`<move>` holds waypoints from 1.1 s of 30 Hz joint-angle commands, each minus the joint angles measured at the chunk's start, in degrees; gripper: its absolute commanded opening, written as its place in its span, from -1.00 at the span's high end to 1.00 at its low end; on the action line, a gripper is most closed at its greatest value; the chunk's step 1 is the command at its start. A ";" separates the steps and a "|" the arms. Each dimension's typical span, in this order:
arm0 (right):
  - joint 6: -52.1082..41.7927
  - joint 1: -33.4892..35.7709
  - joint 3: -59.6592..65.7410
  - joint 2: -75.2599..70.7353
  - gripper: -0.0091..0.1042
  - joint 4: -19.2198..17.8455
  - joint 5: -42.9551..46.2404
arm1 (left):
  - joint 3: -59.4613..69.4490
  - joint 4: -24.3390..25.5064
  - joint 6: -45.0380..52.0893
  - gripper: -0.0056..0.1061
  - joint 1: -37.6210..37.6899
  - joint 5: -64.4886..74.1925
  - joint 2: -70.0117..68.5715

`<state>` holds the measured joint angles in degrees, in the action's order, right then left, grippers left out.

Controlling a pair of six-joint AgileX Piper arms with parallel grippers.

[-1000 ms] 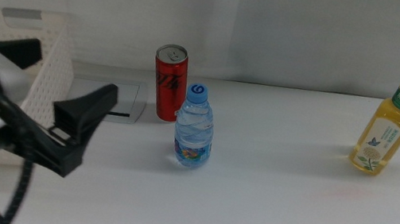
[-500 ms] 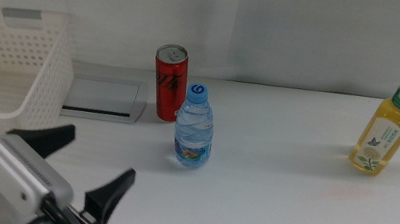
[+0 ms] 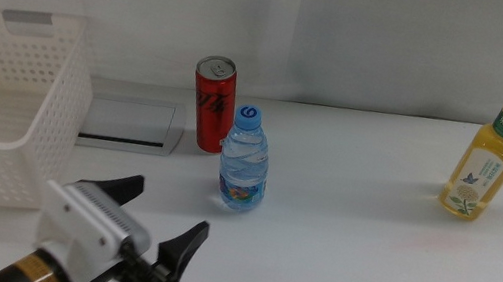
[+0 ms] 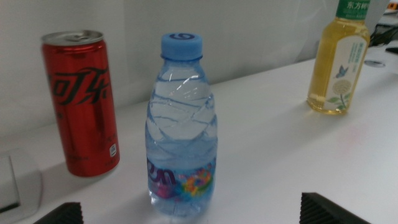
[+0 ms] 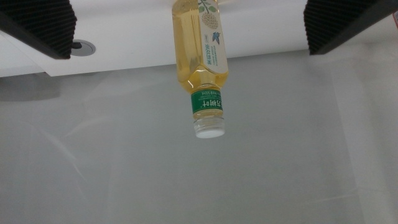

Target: Use arms to grab the bottles and put them into the dustbin to the left of the table.

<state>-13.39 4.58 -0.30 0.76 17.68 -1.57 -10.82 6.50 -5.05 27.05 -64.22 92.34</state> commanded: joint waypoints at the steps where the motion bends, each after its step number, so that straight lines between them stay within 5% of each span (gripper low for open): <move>1: -0.19 -0.41 2.33 -0.09 -0.98 -0.04 0.16 | -2.46 -0.36 -1.11 -0.74 0.43 -4.38 4.50; 27: -0.19 -0.41 2.33 -0.09 -0.98 -0.04 0.28 | -30.18 2.30 -12.63 -0.74 0.43 3.81 25.44; 33: -0.19 -0.41 2.33 -0.09 -0.98 -0.04 0.78 | -33.25 6.87 -12.63 -0.74 0.43 10.22 26.51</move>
<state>-13.18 4.58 -0.30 0.76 17.68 -1.57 -43.24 11.60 -16.90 27.28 -55.72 118.47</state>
